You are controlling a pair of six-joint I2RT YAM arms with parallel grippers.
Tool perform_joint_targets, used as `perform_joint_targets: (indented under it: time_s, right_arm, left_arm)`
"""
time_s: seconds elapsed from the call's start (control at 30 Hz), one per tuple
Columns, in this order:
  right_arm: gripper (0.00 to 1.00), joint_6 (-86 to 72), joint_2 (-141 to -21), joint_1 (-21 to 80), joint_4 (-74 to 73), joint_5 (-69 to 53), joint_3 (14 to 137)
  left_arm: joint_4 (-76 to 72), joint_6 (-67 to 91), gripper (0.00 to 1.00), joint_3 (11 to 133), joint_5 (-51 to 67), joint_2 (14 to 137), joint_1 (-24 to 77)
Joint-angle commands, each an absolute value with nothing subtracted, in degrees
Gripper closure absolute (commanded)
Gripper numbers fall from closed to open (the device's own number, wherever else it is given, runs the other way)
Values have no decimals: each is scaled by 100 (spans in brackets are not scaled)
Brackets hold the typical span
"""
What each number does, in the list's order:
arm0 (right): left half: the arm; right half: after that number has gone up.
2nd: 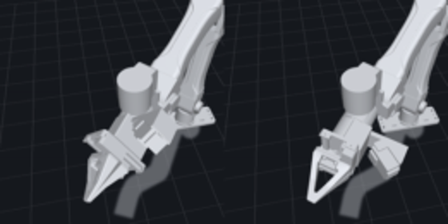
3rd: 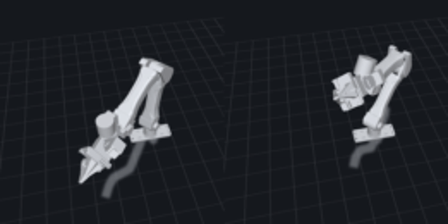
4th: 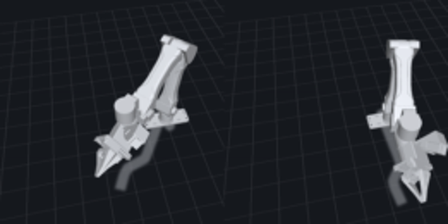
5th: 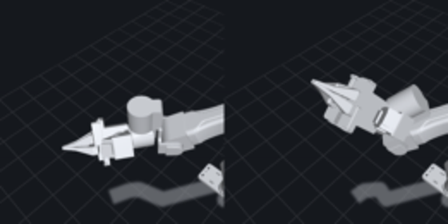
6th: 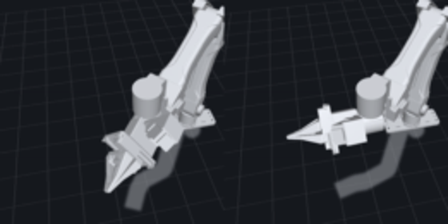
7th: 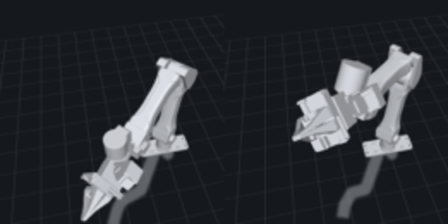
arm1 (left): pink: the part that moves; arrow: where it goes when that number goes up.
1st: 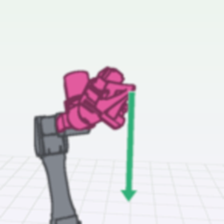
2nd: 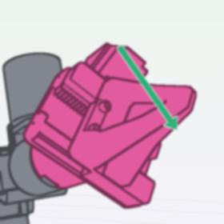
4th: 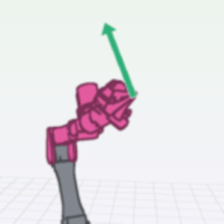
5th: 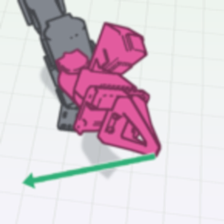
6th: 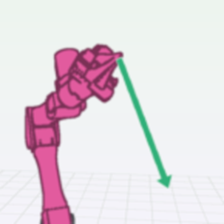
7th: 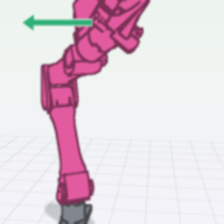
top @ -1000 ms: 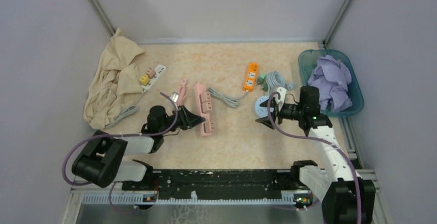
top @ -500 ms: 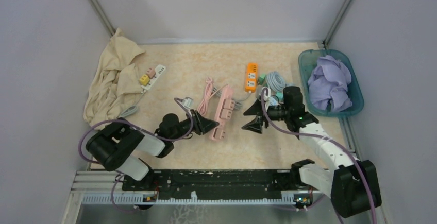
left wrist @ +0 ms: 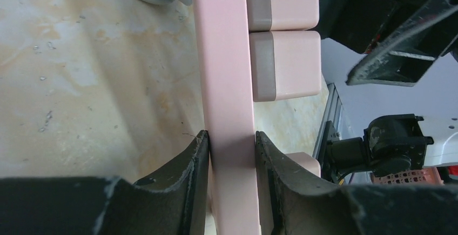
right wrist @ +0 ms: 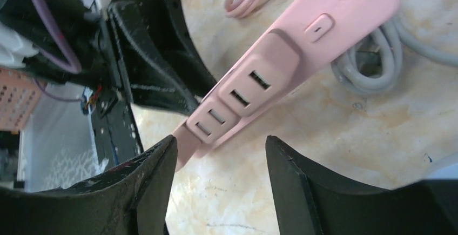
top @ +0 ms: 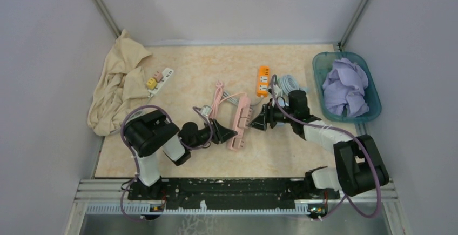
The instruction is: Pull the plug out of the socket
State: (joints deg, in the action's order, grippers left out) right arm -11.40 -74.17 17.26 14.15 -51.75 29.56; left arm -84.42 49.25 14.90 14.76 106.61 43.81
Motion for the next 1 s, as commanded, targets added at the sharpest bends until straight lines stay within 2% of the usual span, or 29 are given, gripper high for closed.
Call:
perform_joint_targets:
  time_s: [0.0,0.13,0.27,0.57,0.7,0.77,0.87,0.97]
  right_arm:
    - [39,-2365,-7526,1832,2388,-4597,2870]
    - [40,-2785,-7639,1898,2373,-3777,2905]
    - [42,-2923,-7734,1985,2376,-3850,3016]
    - [45,-2264,-7765,2436,1787,-3417,3204]
    - [50,-1951,-7913,2547,1362,-3080,3440]
    - [58,-1824,-7898,2549,1249,-2936,3509]
    - [72,-1691,-7828,2555,1239,-2948,3529]
    - [77,-1523,-7794,2558,1162,-3024,3602]
  left_arm:
    - [-9365,5037,100,1725,1391,10715,4594]
    - [-8959,4929,100,1897,1232,10717,4835]
    - [-8886,4917,100,1991,1069,10835,5028]
    - [-8300,4826,100,2214,700,10739,5268]
    - [-7830,4652,98,2304,512,10510,5372]
    - [-7658,4583,92,2317,448,10391,5414]
    - [-7507,4570,75,2311,369,10251,5433]
    - [-7472,4547,58,2281,384,10136,5432]
